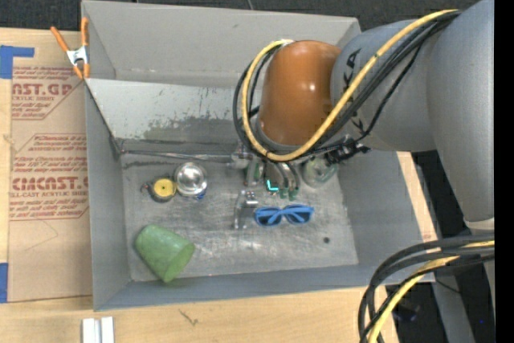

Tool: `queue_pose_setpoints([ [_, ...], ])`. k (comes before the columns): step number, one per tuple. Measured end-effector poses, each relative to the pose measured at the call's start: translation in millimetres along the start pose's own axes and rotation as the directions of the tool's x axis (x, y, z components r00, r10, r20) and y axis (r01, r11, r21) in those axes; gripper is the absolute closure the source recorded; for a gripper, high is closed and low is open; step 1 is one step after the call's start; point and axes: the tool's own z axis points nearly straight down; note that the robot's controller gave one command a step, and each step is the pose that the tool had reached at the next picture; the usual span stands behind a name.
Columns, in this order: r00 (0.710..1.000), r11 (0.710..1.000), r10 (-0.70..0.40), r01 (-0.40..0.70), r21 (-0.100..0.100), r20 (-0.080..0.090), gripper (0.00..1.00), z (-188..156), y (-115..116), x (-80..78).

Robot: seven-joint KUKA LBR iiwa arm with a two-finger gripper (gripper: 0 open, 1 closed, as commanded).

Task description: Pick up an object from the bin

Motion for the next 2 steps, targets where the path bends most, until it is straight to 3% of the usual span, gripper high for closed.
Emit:
queue_pose_setpoints([
  [1,0.997,0.997,-0.076,0.076,-0.001,0.012,0.00,60.8,-93.2,-8.6],
  [2,0.997,0.997,-0.073,0.073,0.000,0.015,1.00,60.9,-95.4,-9.3],
])
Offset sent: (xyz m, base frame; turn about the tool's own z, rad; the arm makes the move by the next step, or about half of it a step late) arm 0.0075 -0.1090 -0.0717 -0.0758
